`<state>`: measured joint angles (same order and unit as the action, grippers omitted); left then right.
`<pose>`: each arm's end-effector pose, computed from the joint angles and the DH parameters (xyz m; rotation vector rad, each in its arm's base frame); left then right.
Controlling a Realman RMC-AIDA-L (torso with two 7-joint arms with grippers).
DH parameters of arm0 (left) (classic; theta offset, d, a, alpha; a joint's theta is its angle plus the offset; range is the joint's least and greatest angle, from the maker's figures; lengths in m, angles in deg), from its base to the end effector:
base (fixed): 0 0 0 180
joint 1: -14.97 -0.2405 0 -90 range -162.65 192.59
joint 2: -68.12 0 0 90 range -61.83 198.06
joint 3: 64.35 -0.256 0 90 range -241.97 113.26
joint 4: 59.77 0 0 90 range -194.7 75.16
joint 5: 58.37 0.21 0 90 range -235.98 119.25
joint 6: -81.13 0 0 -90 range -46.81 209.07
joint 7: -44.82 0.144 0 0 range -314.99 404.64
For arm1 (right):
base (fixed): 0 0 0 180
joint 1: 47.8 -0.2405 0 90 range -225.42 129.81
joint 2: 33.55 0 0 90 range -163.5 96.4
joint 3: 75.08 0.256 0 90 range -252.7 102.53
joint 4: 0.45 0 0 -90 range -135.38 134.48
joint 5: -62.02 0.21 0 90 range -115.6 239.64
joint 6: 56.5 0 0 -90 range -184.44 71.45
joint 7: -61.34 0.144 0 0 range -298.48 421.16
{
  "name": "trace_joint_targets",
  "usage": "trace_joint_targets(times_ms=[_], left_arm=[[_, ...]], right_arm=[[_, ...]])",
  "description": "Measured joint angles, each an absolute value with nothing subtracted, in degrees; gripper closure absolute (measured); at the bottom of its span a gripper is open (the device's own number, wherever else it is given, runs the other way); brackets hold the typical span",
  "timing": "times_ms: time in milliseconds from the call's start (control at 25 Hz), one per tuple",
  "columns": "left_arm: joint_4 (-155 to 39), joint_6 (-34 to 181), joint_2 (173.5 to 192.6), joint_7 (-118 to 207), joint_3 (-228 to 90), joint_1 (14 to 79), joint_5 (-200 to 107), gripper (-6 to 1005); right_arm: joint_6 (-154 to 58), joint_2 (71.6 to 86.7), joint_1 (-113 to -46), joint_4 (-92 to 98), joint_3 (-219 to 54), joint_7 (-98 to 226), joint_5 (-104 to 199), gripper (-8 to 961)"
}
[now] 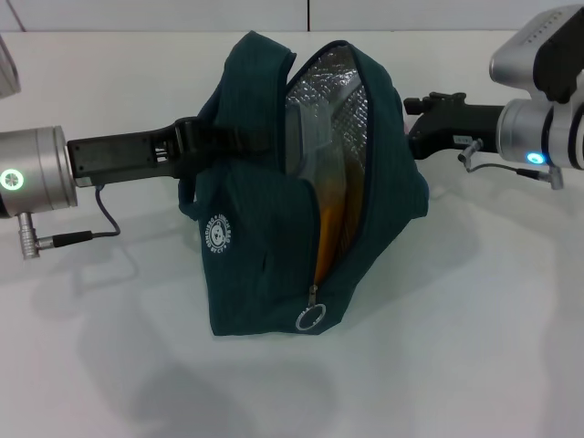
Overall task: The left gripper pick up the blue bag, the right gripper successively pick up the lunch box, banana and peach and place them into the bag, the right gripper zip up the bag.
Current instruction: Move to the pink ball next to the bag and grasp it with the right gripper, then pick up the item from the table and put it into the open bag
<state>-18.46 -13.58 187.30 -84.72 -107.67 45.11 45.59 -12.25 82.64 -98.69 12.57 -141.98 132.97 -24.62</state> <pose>-0.2278 0.3326 0.0151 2.3799 1.6563 1.0252 0.2145 0.4375 -0.0625 -2.4832 0.5720 0.3502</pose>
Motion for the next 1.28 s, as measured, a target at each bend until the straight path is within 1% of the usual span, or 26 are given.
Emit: trace_joint_targets(times_ms=[280,680,1120,1240,1280], left_arm=[[-18.5,-13.5,187.31,-84.7,-107.6,45.6,45.6,962],[-18.6,-13.4,187.29,-84.7,-107.6,45.8,45.6,963],[-18.5,-13.4,187.29,-84.7,-107.4,45.8,45.5,963],[-18.5,-13.4,187.17,-84.7,-107.4,45.7,45.5,963],[-18.5,-13.4,187.07,-84.7,-107.4,45.6,45.5,963]], right_arm=[[-12.6,82.63,-100.7,10.3,-142.0,132.3,-24.7,119],[-14.2,82.64,-101.0,9.5,-142.0,132.4,-24.6,126],[-14.3,82.63,-101.3,9.7,-142.0,132.3,-24.7,297],[-14.3,82.63,-100.9,10.4,-142.0,132.3,-24.7,517],[-14.3,82.63,-100.9,10.6,-141.9,132.3,-24.7,544]])
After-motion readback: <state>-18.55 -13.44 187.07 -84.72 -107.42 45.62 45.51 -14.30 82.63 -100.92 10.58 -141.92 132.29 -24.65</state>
